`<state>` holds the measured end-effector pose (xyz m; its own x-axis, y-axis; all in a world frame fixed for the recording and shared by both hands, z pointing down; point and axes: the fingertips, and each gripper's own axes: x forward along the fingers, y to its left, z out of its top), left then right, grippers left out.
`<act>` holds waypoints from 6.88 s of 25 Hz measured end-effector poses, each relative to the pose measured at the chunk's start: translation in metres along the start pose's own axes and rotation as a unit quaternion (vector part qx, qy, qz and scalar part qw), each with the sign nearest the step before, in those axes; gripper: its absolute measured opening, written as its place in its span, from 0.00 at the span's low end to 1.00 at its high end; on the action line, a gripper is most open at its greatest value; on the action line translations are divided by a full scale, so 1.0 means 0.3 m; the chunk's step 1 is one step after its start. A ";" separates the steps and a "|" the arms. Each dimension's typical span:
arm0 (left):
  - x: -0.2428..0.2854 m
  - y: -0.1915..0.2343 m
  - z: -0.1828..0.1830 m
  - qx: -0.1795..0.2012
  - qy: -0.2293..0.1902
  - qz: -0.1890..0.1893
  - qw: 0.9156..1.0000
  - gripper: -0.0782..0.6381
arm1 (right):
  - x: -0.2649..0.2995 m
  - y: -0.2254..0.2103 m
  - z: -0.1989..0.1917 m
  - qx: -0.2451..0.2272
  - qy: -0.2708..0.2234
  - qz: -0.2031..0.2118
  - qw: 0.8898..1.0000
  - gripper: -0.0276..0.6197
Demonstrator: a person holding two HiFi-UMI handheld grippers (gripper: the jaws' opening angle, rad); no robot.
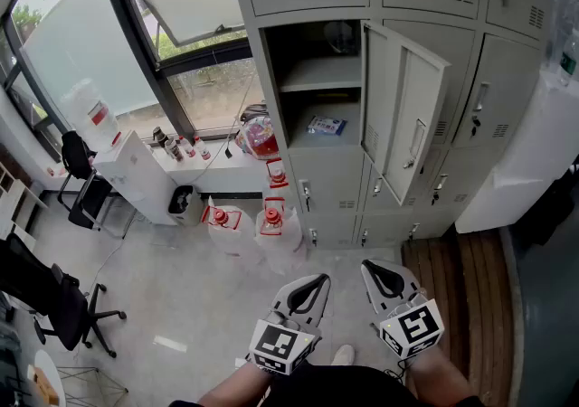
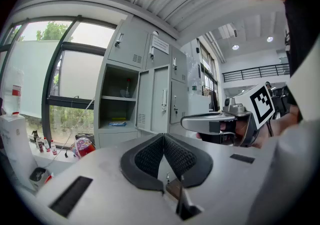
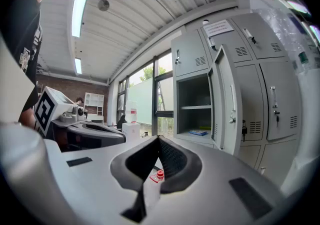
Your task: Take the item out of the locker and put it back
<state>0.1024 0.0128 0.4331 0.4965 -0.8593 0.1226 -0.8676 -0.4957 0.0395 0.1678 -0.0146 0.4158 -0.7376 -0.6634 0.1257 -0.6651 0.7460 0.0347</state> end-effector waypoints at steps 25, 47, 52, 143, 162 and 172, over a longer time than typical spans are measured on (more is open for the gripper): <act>-0.030 0.197 0.010 -0.003 0.002 -0.013 1.000 0.13 | 0.185 0.059 0.052 -0.004 -0.004 -0.009 1.000 0.12; -0.048 0.607 0.053 0.007 -0.012 -0.060 0.998 0.13 | 0.607 0.124 0.149 -0.030 0.004 -0.055 0.998 0.12; -0.051 0.675 0.053 0.023 -0.012 -0.081 0.996 0.13 | 0.690 0.118 0.167 -0.046 0.007 -0.081 0.996 0.12; 0.685 1.002 0.023 -0.015 0.037 -0.063 0.997 0.13 | 1.442 -0.872 -0.305 -0.374 0.385 -0.082 0.840 0.15; 0.526 0.972 0.037 -0.006 0.029 -0.069 0.997 0.13 | 1.310 -0.736 -0.175 -0.357 0.317 -0.147 0.866 0.15; 0.319 0.906 0.015 -0.004 0.023 -0.086 0.996 0.13 | 1.115 -0.518 -0.117 -0.258 0.271 -0.177 0.910 0.15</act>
<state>-0.0857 -0.2047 0.4510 0.6358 -0.7554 0.1587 -0.7705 -0.6335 0.0713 0.0286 -0.3505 0.4872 -0.2290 -0.8452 0.4829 -0.6028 0.5126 0.6114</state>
